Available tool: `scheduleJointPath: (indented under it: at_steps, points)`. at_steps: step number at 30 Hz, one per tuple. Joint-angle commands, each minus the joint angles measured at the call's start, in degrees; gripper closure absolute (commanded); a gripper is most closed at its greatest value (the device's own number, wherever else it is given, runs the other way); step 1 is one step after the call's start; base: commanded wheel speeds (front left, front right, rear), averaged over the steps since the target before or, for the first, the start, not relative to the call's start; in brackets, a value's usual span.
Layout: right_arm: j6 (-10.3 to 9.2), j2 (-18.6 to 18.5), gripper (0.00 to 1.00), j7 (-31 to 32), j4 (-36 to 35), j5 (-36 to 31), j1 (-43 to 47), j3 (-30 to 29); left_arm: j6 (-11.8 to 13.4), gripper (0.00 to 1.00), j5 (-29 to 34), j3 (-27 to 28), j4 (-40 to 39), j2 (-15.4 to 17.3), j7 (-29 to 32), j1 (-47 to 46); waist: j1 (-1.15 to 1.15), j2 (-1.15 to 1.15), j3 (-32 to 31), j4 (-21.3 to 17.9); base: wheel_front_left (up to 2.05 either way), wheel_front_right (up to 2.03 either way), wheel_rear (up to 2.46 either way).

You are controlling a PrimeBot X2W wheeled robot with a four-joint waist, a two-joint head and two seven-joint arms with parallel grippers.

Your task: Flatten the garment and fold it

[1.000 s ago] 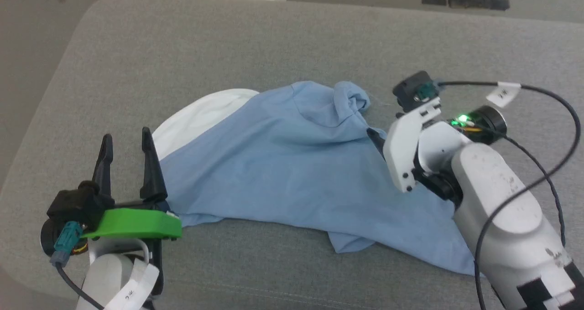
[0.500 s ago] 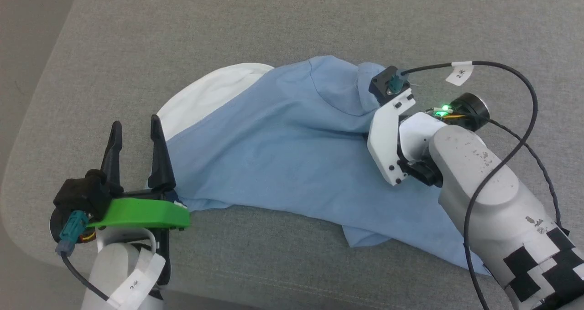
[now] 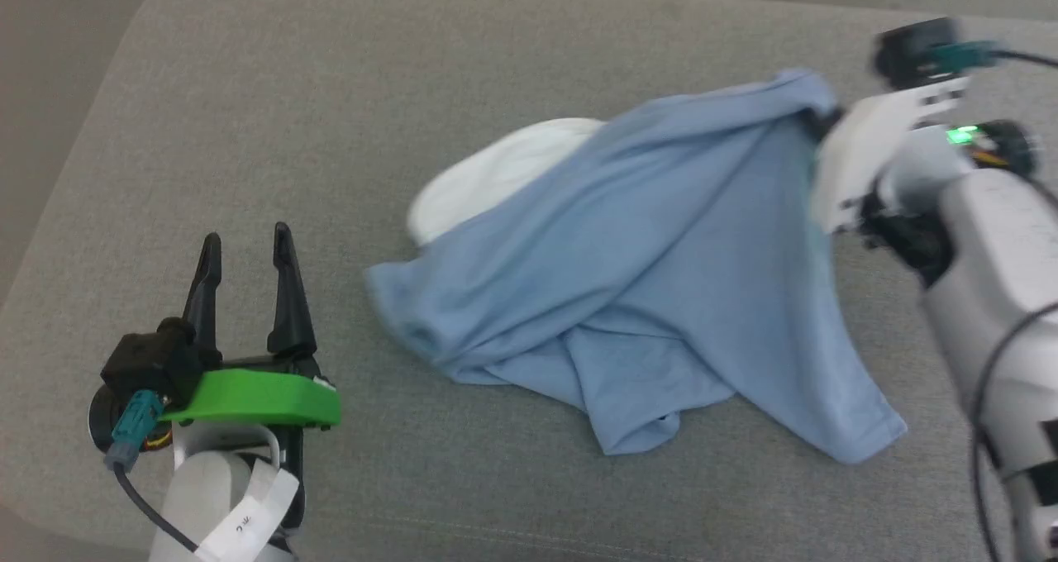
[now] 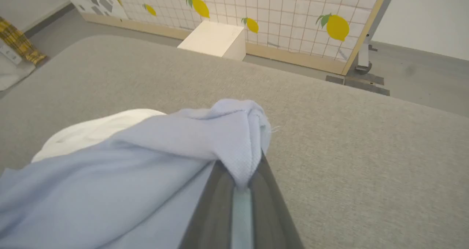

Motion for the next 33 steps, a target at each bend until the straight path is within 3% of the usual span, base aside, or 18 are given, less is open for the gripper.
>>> scheduleJointPath:
  at_steps: [1, 4, 7, 10, 18, 19, 20, 25, 33]
  points:
    - [-0.08, -2.0, 1.00, -1.7, -1.2, -0.4, 1.6, -3.2, -0.3, 0.00, 0.5, 0.4, 0.2, -0.1, -0.4, 0.9, -0.01, 0.00, -2.9, -2.8, 0.00, 0.00, 0.00]
    - [-0.08, -4.8, 1.00, -2.6, -3.9, -2.2, 6.4, -11.2, -0.5, 0.00, 0.4, 0.6, 0.6, -0.2, -0.4, 1.7, -0.01, 0.00, -4.0, -4.1, 0.00, 0.00, 0.00]
    - [-0.08, -4.8, 1.00, -0.5, -7.1, -3.9, 13.7, -16.6, -0.6, 0.00, 0.2, 0.7, 1.0, -0.2, -0.4, 2.1, -0.01, 0.00, -4.7, -5.0, 0.00, 0.00, 0.00]
    - [-0.08, -0.3, 1.00, 6.1, -12.7, -5.2, 28.7, -22.3, -0.8, 0.00, -0.2, 0.2, 1.6, -0.2, -0.4, 2.1, -0.01, 0.00, -4.8, -5.7, 0.00, 0.00, 0.00]
    - [-0.08, 6.9, 1.00, 11.6, -19.7, -5.1, 41.1, -26.3, -0.8, 0.00, -1.0, -0.2, 2.8, -0.3, -0.4, 2.1, -0.01, 0.00, -5.4, -6.0, 0.00, 0.00, 0.00]
    - [-0.08, 7.3, 0.81, 11.2, -20.6, -4.9, 41.4, -26.9, -0.7, 0.00, -1.0, -0.3, 2.9, -0.3, -0.4, 2.2, -0.01, 0.00, -5.5, -6.0, 0.00, 0.00, 0.00]
    - [-0.08, 7.8, 0.00, 10.7, -21.9, -4.7, 41.7, -27.8, -0.7, 0.00, -1.1, -0.3, 3.2, -0.3, -0.4, 2.3, -0.01, 0.00, -5.8, -6.1, 0.00, 0.00, 0.00]
    - [-0.08, 8.9, 0.00, 5.8, -29.2, -3.0, 42.6, -33.7, -0.7, 0.00, -1.8, -0.6, 4.6, -0.3, -0.4, 3.1, -0.01, 0.00, -7.6, -6.4, 0.00, 0.00, 0.00]
    - [-0.08, 10.1, 0.00, 0.9, -38.7, -5.8, 43.3, -43.4, 0.1, 0.00, -5.0, -3.5, 6.8, -0.3, 2.6, 2.6, -0.01, 0.00, -8.7, -6.7, 0.00, 0.00, 0.00]
